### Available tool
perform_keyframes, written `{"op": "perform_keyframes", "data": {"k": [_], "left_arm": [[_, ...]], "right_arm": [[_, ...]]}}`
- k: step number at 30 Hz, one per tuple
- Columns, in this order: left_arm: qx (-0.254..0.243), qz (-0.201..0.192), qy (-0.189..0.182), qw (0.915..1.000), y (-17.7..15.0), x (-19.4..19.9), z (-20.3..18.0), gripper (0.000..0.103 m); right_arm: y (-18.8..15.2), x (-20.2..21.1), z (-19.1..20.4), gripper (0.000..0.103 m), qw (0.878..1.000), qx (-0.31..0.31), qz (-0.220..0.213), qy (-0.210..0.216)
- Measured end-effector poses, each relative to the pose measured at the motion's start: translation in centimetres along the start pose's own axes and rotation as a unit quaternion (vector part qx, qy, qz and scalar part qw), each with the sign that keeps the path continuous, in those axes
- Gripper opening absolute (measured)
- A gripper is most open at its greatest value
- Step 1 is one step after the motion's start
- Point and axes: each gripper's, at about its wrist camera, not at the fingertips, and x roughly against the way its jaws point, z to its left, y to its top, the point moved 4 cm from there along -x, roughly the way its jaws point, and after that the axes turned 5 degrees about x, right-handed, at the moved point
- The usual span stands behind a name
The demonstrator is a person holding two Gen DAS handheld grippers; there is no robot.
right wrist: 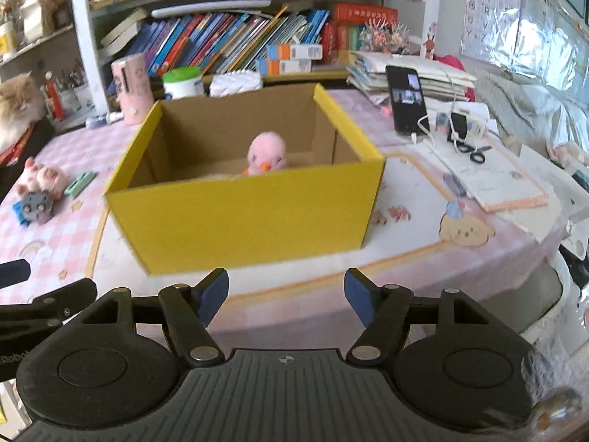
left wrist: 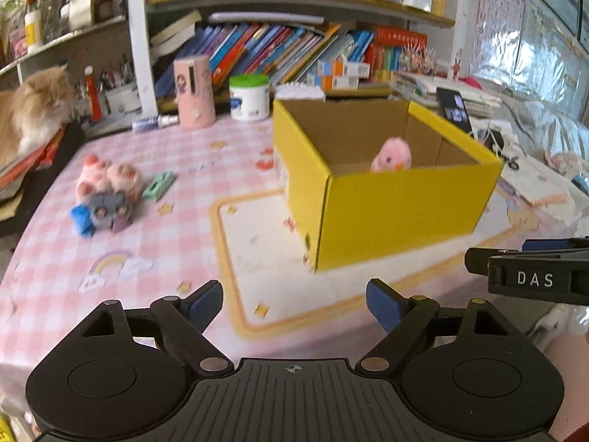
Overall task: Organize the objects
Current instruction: 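Open the left tool on the small box while the right tool releases the charger, then withdraw both open tools from the box toward the plush and toy car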
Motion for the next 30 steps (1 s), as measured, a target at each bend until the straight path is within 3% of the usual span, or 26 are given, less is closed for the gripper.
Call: {"op": "perform_keyframes", "data": {"k": [16,30], "left_arm": [[0.02,0.03,0.028,0.999,-4.8,4.2,6.4,0.087],[0.057,0.012,0.077,0.9953,-6.3,7.7,12.3,0.088]], "right_arm": [[-5.1,3.1,7.5,0.068,0.999,0.014,0.037,0.036],[-5.9,4.3,14.1,0.069,0.994,0.054,0.032,0.09]]}}
